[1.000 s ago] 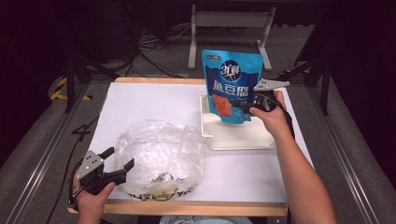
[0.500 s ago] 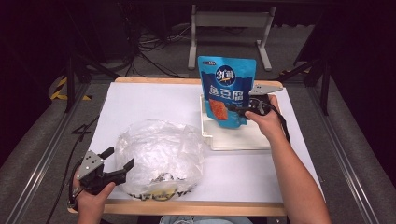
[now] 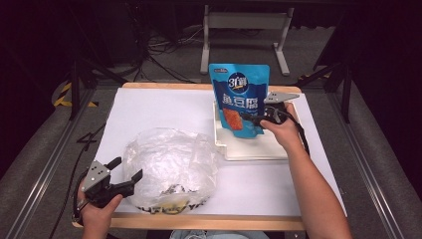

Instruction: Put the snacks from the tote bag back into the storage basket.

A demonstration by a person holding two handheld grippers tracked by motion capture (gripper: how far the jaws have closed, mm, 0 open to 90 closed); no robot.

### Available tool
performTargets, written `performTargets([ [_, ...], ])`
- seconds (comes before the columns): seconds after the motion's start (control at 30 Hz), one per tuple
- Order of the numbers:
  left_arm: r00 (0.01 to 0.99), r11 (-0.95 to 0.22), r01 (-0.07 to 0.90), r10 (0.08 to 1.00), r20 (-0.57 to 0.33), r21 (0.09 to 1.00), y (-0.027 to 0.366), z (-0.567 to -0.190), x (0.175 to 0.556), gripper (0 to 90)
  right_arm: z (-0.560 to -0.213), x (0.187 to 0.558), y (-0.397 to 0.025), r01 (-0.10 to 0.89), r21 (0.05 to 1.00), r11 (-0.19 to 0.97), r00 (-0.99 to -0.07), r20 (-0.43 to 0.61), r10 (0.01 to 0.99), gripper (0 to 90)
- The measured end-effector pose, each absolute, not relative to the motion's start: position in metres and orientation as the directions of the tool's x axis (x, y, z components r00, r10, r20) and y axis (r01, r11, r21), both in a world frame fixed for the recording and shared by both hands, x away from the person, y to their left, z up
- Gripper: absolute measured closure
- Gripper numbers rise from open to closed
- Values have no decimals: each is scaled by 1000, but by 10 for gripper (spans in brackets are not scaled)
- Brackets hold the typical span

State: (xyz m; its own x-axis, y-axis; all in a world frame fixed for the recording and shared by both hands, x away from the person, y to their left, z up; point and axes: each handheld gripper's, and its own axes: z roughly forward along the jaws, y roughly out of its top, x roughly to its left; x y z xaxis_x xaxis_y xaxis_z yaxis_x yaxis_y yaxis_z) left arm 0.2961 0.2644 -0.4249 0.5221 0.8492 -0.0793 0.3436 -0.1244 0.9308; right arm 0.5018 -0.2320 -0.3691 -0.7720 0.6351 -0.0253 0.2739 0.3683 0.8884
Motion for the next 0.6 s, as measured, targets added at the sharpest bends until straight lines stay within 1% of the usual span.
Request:
performTargets([
  [0.17, 521, -121, 344, 850, -82, 931, 264, -425, 296, 151, -369, 500, -234, 274, 875, 399, -778, -42, 627, 477],
  [0.47, 520, -128, 348, 850, -77, 929, 263, -426, 297, 152, -376, 499, -246, 269, 888, 372, -785, -21, 619, 452],
  [0.53, 520, -128, 349, 850, -78, 928, 264, -426, 297, 152, -377, 498, -247, 267, 868, 420, -786, -56, 616, 431],
  [0.6, 522, -130, 350, 849, -78, 928, 263, -426, 297, 151, -379, 498, -249, 275, 858, 433, -784, -61, 618, 407],
])
